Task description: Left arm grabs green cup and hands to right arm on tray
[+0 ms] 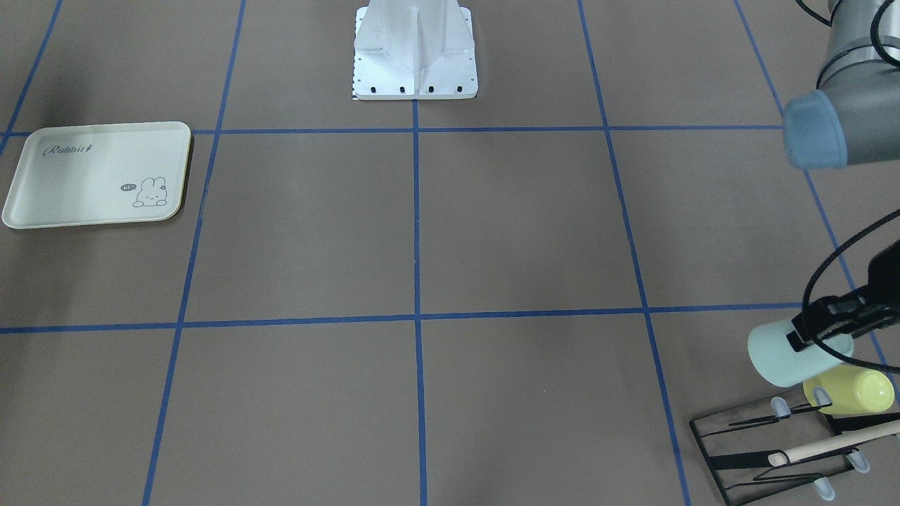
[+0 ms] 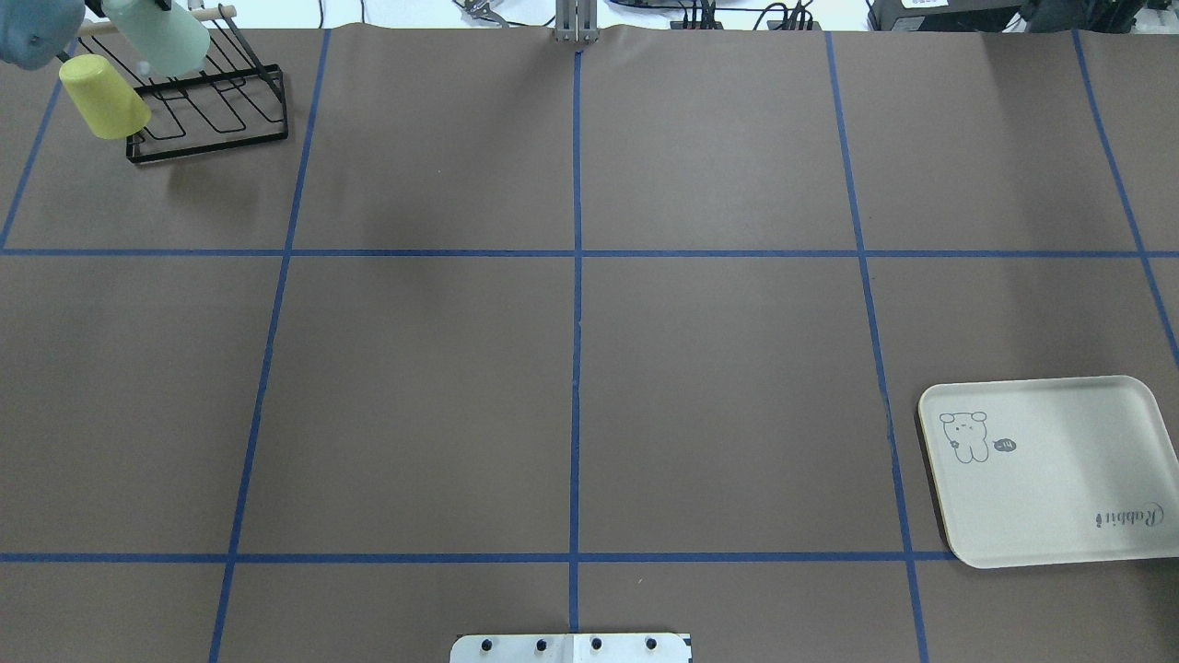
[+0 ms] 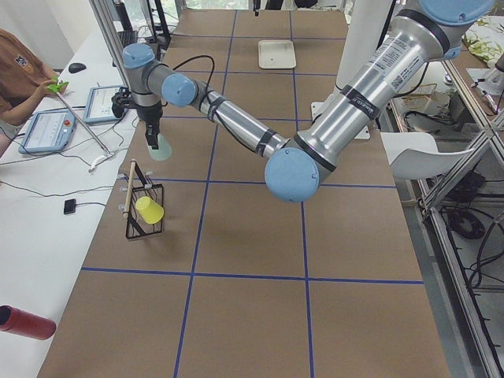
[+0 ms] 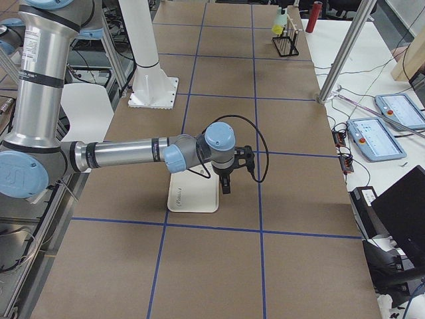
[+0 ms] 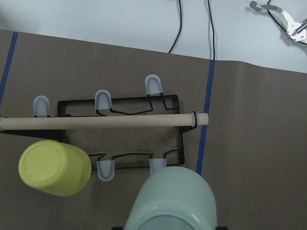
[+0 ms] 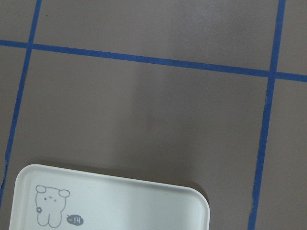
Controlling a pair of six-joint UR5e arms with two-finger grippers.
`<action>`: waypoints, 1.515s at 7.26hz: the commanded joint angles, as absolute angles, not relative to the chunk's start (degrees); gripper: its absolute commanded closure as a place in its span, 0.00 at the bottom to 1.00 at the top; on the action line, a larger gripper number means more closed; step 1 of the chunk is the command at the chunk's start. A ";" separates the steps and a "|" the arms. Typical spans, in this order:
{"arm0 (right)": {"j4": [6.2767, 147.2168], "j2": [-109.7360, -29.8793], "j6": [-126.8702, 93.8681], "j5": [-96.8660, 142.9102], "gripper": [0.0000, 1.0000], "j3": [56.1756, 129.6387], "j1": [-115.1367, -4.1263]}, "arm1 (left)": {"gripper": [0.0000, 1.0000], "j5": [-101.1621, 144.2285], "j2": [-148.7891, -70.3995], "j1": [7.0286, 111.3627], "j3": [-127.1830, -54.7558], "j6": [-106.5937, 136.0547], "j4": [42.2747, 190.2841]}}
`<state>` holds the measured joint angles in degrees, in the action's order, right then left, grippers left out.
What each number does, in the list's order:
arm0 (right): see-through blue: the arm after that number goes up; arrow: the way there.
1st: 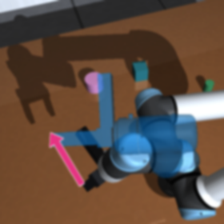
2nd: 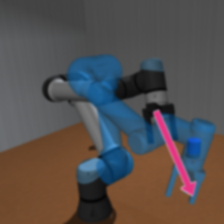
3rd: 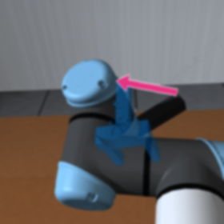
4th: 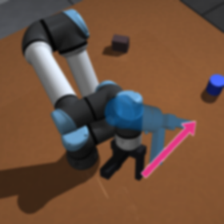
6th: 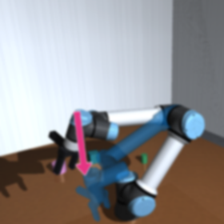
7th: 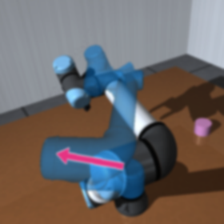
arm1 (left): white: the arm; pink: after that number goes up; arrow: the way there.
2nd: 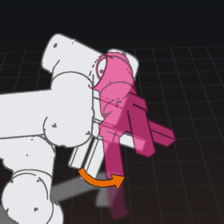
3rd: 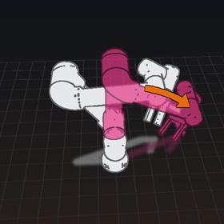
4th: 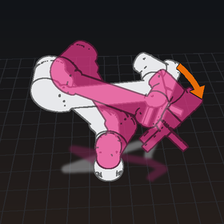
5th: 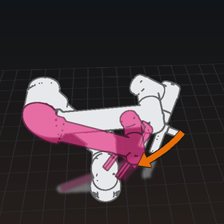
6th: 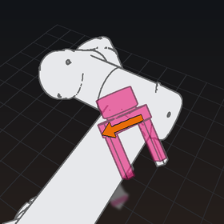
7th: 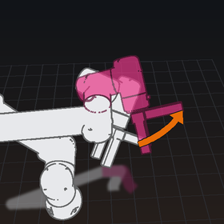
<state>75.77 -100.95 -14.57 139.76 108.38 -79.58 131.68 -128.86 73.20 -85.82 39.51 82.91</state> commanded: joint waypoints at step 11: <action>25.70 -77.26 -95.93 140.01 0.01 105.82 -55.66 | 1.00 143.79 -129.37 54.50 -102.74 119.21 131.09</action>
